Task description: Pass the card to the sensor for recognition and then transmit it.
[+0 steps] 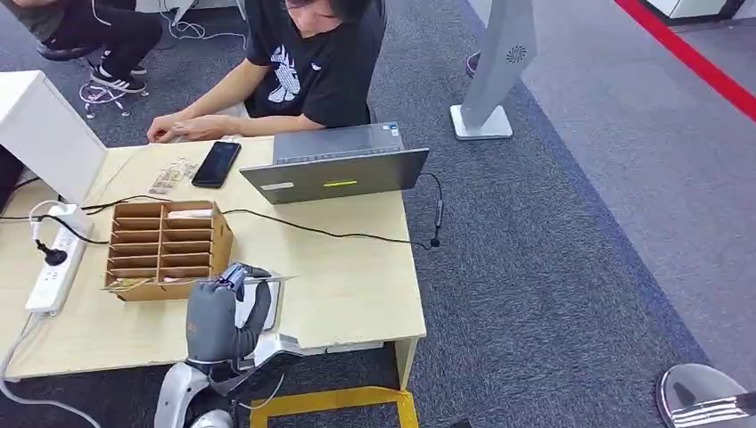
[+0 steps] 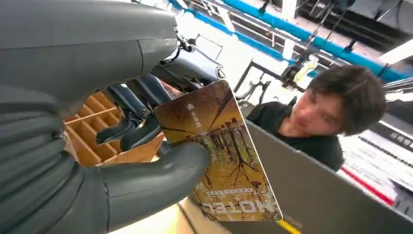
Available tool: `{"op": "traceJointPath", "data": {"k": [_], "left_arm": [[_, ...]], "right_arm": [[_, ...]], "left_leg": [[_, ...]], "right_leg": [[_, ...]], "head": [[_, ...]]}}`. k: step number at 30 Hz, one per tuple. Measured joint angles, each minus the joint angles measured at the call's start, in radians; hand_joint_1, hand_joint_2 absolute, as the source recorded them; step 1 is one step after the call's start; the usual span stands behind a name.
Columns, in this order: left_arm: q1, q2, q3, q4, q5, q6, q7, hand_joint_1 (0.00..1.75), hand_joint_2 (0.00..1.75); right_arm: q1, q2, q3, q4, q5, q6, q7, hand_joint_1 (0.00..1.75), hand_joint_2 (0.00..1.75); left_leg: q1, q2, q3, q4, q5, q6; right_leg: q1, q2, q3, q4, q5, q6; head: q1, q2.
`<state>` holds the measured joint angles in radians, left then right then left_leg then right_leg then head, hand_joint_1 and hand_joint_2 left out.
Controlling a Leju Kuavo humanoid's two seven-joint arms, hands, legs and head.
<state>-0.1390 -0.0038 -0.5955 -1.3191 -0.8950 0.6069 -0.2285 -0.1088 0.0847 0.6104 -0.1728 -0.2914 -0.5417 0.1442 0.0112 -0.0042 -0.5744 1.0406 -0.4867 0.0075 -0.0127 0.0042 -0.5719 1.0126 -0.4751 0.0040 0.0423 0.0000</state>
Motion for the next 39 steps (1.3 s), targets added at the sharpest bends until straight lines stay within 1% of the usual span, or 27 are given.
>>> {"op": "traceJointPath", "data": {"k": [4,6,11,15,18,27,32,39], "left_arm": [[0.003,0.002,0.024,0.018,-0.024,0.004,0.039,1.75,1.75],[0.002,0.004,0.047,0.028,-0.023,0.003,0.048,1.75,1.75],[-0.002,0.005,0.112,0.057,0.010,-0.022,0.059,1.75,1.75],[-0.009,0.004,0.148,0.071,0.025,-0.034,0.063,1.75,1.75],[-0.015,-0.002,0.169,0.087,0.052,-0.059,0.063,1.75,1.75],[-0.023,-0.022,0.181,0.126,0.061,-0.087,0.058,1.75,1.75],[-0.030,-0.044,0.181,0.162,0.077,-0.130,0.059,1.75,1.75],[-0.033,-0.064,0.181,0.202,0.062,-0.153,0.082,1.75,1.75]], "right_arm": [[0.001,0.000,-0.001,0.000,0.003,-0.001,0.000,0.00,1.75],[0.001,0.000,-0.002,0.000,0.004,-0.002,0.000,0.00,1.75],[0.002,0.000,-0.011,0.000,0.006,-0.006,-0.005,0.00,1.75],[0.003,0.000,-0.015,0.000,0.006,-0.011,-0.011,0.00,1.75],[0.003,0.000,-0.016,0.000,0.006,-0.012,-0.011,0.00,1.75],[0.004,0.000,-0.020,0.000,0.006,-0.012,-0.017,0.00,1.75],[0.003,0.000,-0.024,0.000,0.010,-0.012,-0.018,0.00,1.75],[0.003,0.000,-0.026,0.000,0.011,-0.012,-0.019,0.00,1.75]], "left_leg": [[0.000,0.000,0.000,0.000,0.000,0.000],[0.000,0.000,0.000,0.000,0.000,0.000],[0.000,0.000,0.000,0.000,0.000,0.000],[0.000,0.000,0.000,0.000,0.000,0.000],[0.000,0.000,0.000,0.000,0.000,0.000],[0.000,0.000,0.000,0.000,0.000,0.000],[0.000,0.000,0.000,0.000,0.000,0.000],[0.000,0.000,0.000,0.000,0.000,0.000]], "right_leg": [[0.000,0.000,0.000,0.000,0.000,0.000],[0.000,0.000,0.000,0.000,0.000,0.000],[0.000,0.000,0.000,0.000,0.000,0.000],[0.000,0.000,0.000,0.000,0.000,0.000],[0.000,0.000,0.000,0.000,0.000,0.000],[0.000,0.000,0.000,0.000,0.000,0.000],[0.000,0.000,0.000,0.000,0.000,0.000],[0.000,0.000,0.000,0.000,0.000,0.000]], "head": [[0.000,0.000],[0.000,0.000],[0.000,0.000],[0.000,0.000],[0.000,0.000],[0.000,0.000],[0.000,0.000],[0.000,0.000]]}}
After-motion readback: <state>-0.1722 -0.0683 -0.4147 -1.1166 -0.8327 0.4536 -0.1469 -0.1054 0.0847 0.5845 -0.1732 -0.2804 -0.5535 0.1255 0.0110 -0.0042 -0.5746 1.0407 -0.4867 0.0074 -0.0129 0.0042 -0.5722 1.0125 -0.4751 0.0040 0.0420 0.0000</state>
